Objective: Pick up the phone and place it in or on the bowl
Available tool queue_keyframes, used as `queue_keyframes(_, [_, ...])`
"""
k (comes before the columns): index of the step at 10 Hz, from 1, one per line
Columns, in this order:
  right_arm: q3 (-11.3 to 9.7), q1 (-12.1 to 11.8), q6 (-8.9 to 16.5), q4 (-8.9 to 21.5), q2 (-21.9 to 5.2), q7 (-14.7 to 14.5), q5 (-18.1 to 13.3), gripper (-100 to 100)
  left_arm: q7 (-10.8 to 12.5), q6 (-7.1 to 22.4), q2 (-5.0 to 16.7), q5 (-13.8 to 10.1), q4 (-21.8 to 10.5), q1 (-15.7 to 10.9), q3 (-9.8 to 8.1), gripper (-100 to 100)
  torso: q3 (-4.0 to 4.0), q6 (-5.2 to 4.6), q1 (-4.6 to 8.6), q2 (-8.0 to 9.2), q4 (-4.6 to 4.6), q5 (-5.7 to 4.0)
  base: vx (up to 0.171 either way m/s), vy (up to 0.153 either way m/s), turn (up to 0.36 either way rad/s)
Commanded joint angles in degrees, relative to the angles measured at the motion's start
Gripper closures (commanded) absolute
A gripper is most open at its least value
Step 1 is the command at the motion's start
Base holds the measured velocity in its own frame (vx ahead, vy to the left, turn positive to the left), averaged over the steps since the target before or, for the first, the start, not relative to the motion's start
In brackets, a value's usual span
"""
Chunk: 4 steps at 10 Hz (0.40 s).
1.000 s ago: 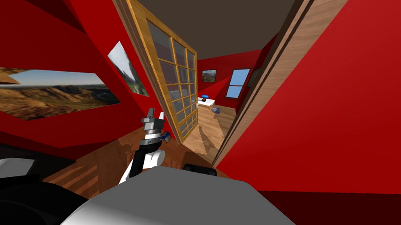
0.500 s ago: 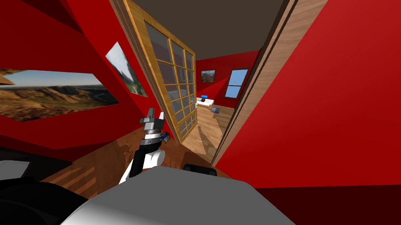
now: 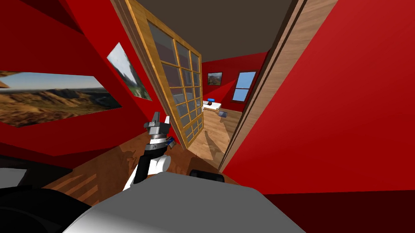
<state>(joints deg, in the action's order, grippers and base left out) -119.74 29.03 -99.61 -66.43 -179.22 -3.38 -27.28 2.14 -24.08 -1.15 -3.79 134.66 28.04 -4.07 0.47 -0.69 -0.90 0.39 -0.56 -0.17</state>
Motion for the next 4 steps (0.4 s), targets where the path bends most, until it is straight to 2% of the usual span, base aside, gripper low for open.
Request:
queue_keyframes(1, [0.0, 0.0, 0.0, 0.0, 0.0, 0.0, 0.0, 0, 0.0, 0.0, 0.0, 0.0, 0.0, 0.0, 0.0, 0, 0.0, 0.0, 0.0, 0.0, 0.0, 0.0, 0.0, 0.0, 0.0])
queue_keyframes(4, [0.0, 0.0, 0.0, 0.0, 0.0, 0.0, 0.0, 0, 0.0, 0.0, 0.0, 0.0, 0.0, 0.0, 0.0, 0, 0.01, 0.0, 0.0, 0.01, 0.0, 0.0, 0.0, 0.0, 0.0])
